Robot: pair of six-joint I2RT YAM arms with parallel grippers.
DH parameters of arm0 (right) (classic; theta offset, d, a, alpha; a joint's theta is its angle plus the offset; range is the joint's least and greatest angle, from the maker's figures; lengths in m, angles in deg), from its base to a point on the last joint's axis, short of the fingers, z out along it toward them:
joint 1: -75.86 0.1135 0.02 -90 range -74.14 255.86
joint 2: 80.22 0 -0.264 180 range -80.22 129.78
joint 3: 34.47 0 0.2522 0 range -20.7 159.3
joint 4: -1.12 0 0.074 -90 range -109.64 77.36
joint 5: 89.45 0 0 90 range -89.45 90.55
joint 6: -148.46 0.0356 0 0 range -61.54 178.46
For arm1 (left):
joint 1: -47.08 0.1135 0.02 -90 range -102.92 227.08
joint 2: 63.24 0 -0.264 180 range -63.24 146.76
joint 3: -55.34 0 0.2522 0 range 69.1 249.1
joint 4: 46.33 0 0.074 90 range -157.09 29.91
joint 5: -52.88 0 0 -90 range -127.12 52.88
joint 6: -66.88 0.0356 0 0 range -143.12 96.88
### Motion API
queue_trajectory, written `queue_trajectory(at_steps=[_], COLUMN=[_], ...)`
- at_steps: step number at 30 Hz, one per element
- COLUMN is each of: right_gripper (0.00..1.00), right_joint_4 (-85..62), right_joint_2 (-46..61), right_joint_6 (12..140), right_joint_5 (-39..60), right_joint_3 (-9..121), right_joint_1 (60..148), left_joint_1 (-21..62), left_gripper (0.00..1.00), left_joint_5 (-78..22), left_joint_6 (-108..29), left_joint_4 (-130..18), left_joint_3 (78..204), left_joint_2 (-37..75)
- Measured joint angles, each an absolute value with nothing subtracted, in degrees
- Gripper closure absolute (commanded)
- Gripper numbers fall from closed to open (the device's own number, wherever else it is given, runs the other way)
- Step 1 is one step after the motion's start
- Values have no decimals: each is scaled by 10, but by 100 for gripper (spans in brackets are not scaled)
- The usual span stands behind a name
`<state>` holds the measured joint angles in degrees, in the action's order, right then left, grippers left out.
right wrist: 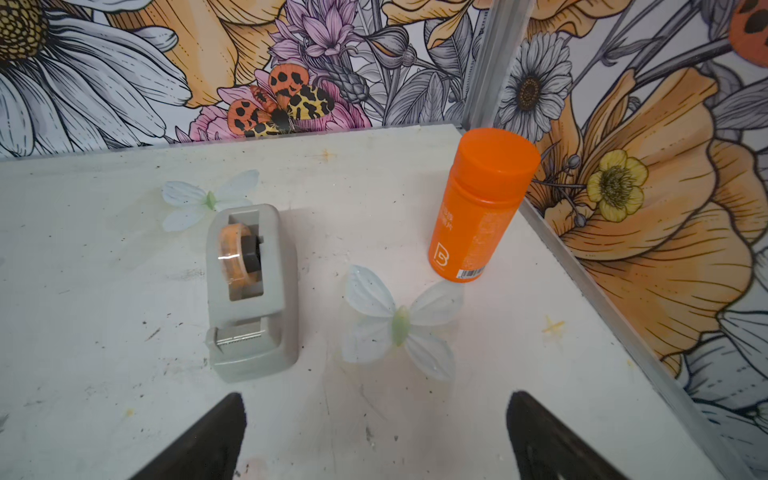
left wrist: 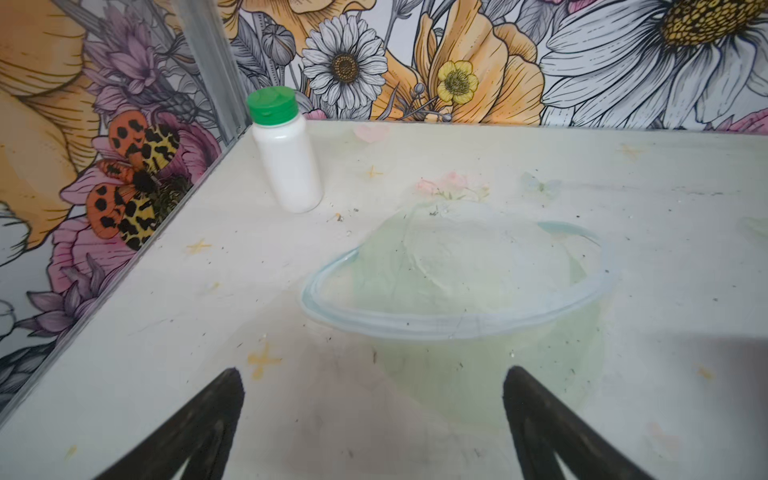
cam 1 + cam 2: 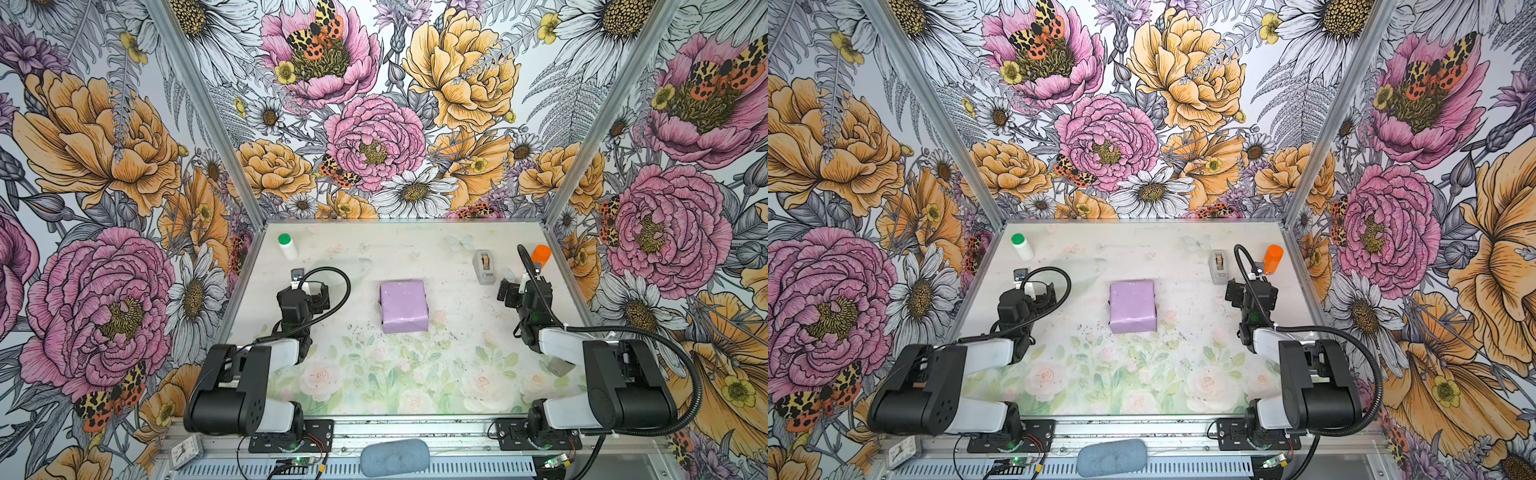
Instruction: Wrap the gift box in paper
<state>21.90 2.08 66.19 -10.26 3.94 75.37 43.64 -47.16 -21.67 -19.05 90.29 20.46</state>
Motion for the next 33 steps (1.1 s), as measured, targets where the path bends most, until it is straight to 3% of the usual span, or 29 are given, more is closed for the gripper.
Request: queue_trajectory(at_steps=[7, 33], right_gripper=[1, 0], right_joint_4=[322, 361], right_joint_2=[77, 77], right_joint_6=[650, 648], right_joint_5=[-64, -53], right_joint_3=[8, 9], right_joint_1=[739, 739], left_joint_1=[508, 487], left_gripper=[1, 1], left_joint_5=[-410, -402], left_joint_6=[-237, -241], left_joint_4=[-93, -67], left_joint_3=[897, 898], left_joint_2=[258, 258])
